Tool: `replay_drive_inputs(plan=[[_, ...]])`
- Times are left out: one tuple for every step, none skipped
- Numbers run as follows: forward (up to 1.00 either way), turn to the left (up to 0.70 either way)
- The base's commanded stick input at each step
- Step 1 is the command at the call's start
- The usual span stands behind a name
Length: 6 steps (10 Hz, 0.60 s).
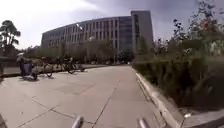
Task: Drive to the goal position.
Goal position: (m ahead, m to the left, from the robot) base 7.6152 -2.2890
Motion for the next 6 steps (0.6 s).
replay_drive_inputs(plan=[[0.99,-0.32],[0.99,-0.03],[0.99,0.0],[0.99,0.0],[0.99,0.0],[0.99,0.0]])
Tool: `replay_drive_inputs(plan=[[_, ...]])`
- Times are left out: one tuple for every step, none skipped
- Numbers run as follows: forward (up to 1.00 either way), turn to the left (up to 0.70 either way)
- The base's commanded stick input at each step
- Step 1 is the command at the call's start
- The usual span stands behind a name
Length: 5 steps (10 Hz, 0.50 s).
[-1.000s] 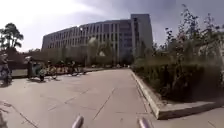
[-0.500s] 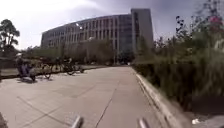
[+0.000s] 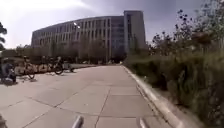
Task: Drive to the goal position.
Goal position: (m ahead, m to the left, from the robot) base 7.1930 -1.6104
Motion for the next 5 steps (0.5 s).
replay_drive_inputs(plan=[[0.99,0.0],[0.99,0.0],[0.99,0.0],[0.99,0.0],[0.99,0.0]])
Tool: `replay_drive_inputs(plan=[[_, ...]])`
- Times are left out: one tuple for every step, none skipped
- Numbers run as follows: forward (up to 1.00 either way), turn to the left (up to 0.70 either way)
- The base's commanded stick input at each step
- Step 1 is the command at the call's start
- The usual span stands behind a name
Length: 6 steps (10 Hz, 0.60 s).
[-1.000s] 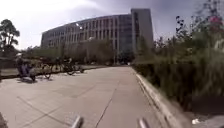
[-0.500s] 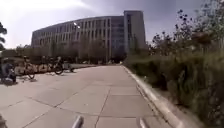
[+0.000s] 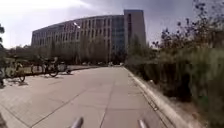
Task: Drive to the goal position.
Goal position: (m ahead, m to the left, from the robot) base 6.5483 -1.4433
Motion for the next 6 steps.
replay_drive_inputs(plan=[[0.99,0.0],[0.99,0.0],[0.99,0.0],[0.99,-0.02],[0.99,-0.05],[0.99,-0.39]])
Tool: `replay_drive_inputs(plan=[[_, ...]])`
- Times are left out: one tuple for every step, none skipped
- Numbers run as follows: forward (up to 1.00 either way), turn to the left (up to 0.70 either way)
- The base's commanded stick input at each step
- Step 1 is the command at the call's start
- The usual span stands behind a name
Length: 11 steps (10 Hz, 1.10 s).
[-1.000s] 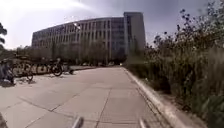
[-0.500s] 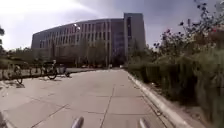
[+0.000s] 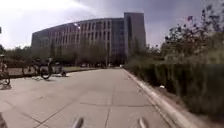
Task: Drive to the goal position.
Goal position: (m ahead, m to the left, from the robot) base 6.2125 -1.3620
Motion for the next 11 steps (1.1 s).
replay_drive_inputs(plan=[[0.99,-0.39],[0.99,-0.39],[0.99,-0.39],[0.99,-0.38],[0.99,-0.12],[0.99,0.0],[0.99,0.0],[0.99,0.0],[0.99,0.0],[0.99,0.0],[0.99,0.0]])
